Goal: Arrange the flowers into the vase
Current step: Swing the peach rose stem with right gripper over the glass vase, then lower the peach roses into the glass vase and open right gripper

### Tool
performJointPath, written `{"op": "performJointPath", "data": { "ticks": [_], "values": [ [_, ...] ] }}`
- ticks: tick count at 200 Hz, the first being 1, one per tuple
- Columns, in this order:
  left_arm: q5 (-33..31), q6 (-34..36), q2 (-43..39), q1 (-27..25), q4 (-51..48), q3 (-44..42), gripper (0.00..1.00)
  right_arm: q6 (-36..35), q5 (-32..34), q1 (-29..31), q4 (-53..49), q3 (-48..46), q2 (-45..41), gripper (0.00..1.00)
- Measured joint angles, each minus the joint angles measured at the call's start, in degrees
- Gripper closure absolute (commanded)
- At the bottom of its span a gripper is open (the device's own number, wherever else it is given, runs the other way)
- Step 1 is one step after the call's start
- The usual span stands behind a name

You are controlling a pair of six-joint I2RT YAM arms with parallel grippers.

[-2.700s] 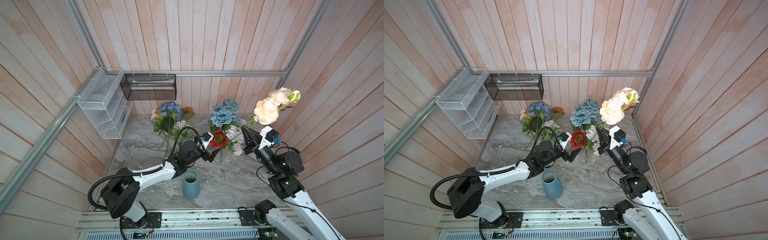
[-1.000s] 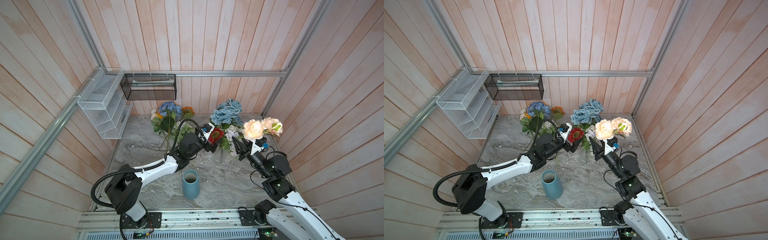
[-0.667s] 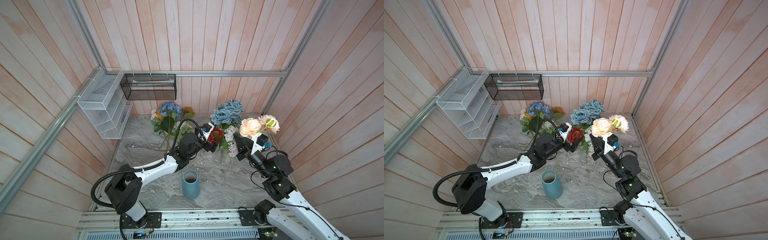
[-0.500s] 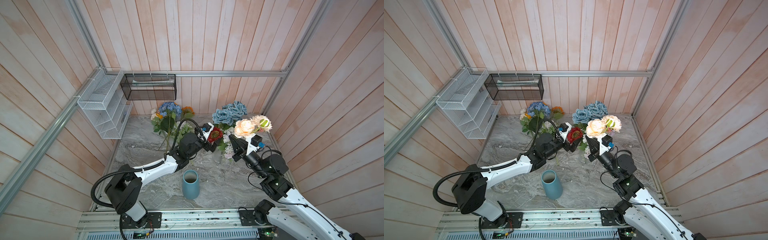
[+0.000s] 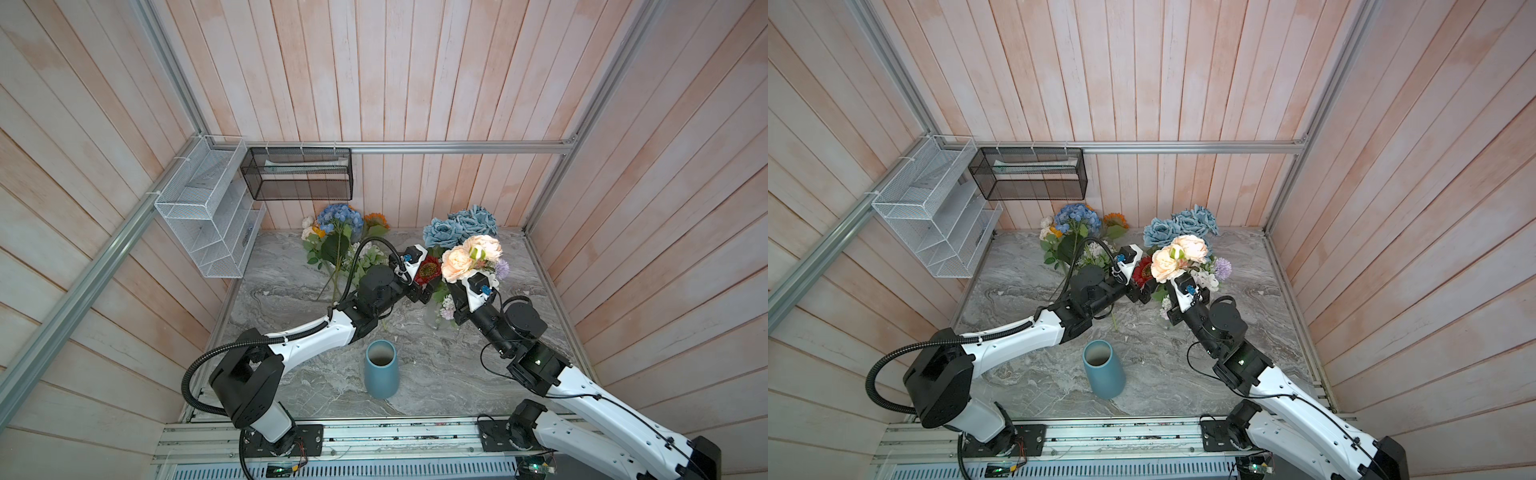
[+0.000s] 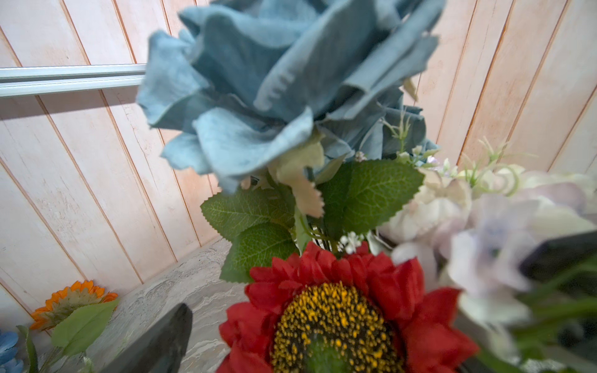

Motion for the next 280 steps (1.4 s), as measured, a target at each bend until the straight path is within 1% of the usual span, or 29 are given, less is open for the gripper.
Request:
{"op": "performJointPath", "data": {
  "ticks": [10,22,63,77,88,100,110,125,139,159,173,219,247,280],
  "values": [
    [0.0,0.0,-0.02,0.0,0.0,0.0,0.0,-0.5,-0.24,0.02,-0.7,0.37,-0.11,0.58],
    [0.0,0.0,-0.09,0.09,-0.02,0.0,0.0,-0.2,-0.61,0.02,-1.33,0.83,-0.63,0.55],
    [0.0,-0.04,-1.36,0.59,-0.02,-0.63,0.0,0.79,-2.32,0.02,-1.14,2.54,-3.54,0.54],
    [0.0,-0.22,-2.05,0.76,-0.02,-1.2,0.0,0.79,-2.47,0.02,-0.22,2.91,-3.63,0.57],
    [0.0,-0.26,-2.56,0.85,-0.02,-1.66,0.0,0.57,-2.47,0.02,0.76,2.93,-3.48,0.65],
    [-0.02,-0.42,-2.93,0.96,-0.04,-2.05,0.0,0.24,-2.49,0.02,1.79,2.93,-3.02,0.77],
    [-0.04,-0.44,-3.19,1.01,-0.04,-2.38,0.0,0.79,-2.51,0.02,2.43,2.97,-2.32,0.84],
    [-0.28,-0.46,-3.65,1.11,-0.07,-2.99,0.0,0.87,-2.86,0.02,2.82,3.23,-0.96,0.92],
    [-0.63,-0.52,-4.26,1.38,-0.09,-3.69,0.0,0.9,-3.41,0.02,2.95,3.65,0.52,0.95],
    [-0.9,-1.46,-5.16,2.25,-0.15,-4.66,0.0,0.72,-3.41,0.63,2.47,5.03,2.64,0.96],
    [-0.96,-2.27,-5.77,3.3,-0.28,-5.29,0.0,-0.17,-2.27,1.9,1.31,6.93,4.26,0.96],
    [-1.53,-5.4,-8.02,6.21,-0.48,-8.52,0.0,-4.96,5.53,7.45,-6.14,14.36,10.38,0.98],
    [-1.86,-6.73,-9.55,7.41,-0.5,-10.58,0.0,-5.44,10.08,8.0,-11.13,17.22,14.47,0.98],
    [-2.12,-7.17,-10.47,7.58,-0.48,-10.82,0.0,-4.04,12.44,8.11,-12.7,17.03,14.51,0.97]
  ]
}}
